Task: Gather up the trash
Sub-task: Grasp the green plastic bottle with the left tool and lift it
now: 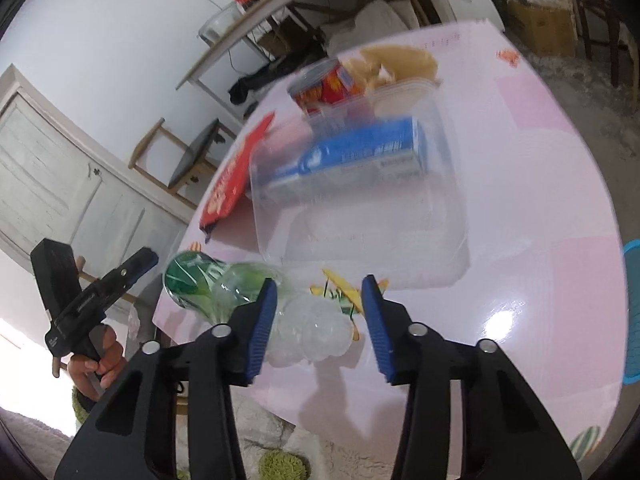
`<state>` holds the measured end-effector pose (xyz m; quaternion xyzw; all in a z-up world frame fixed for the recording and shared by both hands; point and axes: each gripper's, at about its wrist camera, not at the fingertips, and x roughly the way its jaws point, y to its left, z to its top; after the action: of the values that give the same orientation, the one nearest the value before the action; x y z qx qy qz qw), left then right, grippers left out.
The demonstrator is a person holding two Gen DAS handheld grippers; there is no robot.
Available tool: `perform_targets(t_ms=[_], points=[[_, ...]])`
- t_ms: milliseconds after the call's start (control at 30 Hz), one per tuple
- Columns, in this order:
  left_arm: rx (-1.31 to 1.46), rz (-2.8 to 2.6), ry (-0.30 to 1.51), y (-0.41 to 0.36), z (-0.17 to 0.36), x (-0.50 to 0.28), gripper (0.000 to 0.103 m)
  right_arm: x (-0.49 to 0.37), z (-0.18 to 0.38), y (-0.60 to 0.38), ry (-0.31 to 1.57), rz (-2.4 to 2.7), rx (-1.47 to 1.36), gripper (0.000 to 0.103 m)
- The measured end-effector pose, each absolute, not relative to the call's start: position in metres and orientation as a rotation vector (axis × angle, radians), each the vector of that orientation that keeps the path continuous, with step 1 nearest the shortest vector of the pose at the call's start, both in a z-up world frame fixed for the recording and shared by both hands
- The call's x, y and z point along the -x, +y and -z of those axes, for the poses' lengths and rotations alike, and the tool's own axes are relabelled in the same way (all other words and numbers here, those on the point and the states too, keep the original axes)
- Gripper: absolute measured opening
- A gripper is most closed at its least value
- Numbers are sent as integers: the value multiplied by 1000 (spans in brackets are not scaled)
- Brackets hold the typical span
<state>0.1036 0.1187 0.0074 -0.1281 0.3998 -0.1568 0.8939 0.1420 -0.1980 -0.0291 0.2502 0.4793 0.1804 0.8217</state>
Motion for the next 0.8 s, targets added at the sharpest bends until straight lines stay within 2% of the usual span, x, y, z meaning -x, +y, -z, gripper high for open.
perform_targets(t_ms=[100,433,500,567,633,667,800], points=[[279,328,844,122,-1,-105,32,-138,33,-195,1042,-412,-550,39],[283,310,862,130,7,-107,31,-117,31,-172,1116,-570,-503,39],[282,304,859,132,7,-106,31,-117,23,-165,1096,-570,-430,44],[279,300,857,132,7,-105,31,-122,15,-158,1071,-592,-388,55],[276,297,856,132,7,-104,31,-132,9,-148,1058,-627,-340,58],[275,294,856,132,7,-104,31,-139,6,-142,1053,-644,-313,64],[280,280,863,134,8,-103,31,-168,2,-112,1080,-708,-207,69]])
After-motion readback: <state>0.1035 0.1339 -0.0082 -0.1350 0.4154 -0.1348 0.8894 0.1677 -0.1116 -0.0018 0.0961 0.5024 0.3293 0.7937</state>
